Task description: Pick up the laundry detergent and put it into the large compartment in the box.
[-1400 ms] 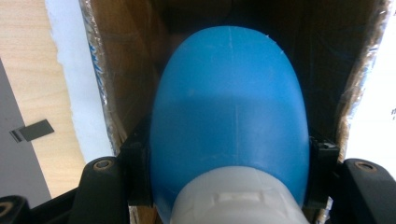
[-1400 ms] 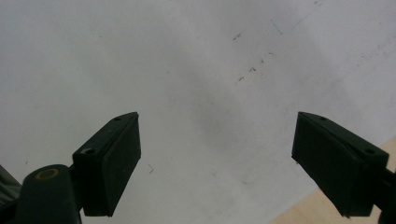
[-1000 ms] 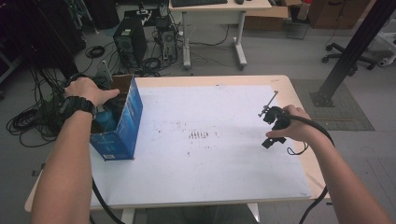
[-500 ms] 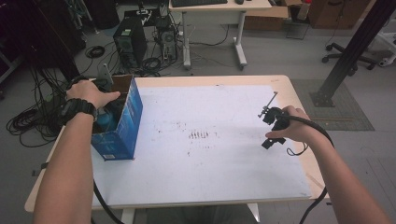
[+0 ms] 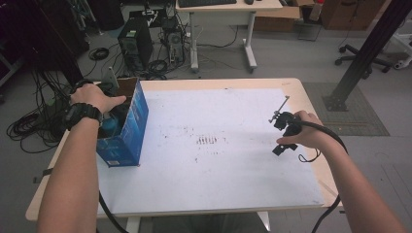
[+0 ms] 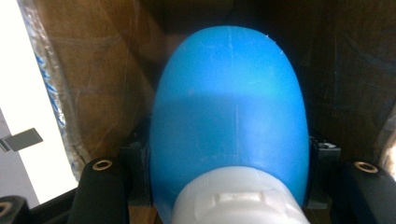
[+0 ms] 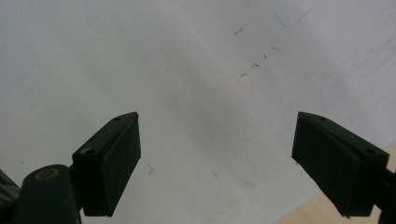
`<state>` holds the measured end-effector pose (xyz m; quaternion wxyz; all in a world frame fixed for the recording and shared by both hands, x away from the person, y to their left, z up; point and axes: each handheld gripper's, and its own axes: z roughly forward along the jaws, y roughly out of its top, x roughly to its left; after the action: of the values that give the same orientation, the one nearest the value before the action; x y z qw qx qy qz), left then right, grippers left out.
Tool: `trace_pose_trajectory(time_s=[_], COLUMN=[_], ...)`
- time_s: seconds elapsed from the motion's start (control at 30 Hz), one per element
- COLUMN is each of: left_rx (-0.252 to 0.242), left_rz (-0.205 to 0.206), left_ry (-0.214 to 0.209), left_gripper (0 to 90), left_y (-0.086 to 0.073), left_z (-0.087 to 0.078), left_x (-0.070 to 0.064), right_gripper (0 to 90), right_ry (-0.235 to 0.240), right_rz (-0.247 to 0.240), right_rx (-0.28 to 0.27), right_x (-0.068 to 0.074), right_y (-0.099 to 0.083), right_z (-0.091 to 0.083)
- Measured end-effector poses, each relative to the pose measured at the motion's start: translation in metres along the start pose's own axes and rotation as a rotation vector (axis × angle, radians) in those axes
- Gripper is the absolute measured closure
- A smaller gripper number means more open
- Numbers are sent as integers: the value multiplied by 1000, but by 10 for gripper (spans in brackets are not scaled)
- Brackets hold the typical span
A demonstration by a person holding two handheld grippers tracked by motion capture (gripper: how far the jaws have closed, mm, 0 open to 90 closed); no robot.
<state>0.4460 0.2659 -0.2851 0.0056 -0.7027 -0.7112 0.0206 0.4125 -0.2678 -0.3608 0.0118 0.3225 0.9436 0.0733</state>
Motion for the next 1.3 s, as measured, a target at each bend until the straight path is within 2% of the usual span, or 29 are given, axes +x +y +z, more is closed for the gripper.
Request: trace_pose_trajectory(time_s=[0.6,0.8,0.97,1.3], left_rx=[-6,4,-12,-29], left_rz=[-3,-4,-6,-19], left_ry=[-8,-5,-9,-6], left_gripper=[369,324,280,260], left_y=[-1,0,0,-3], left_z=[1,2,2,-4], left_x=[1,-1,-1,-1], right_gripper=[156,156,156,156], right_ry=[4,4,3,4], right_rz=[-5,-3,-2,-6], right_rx=[-1,-3,0,-3], right_x=[1,0,-1,0], right_y=[2,0,-1,1], right_z=[2,1,2,1])
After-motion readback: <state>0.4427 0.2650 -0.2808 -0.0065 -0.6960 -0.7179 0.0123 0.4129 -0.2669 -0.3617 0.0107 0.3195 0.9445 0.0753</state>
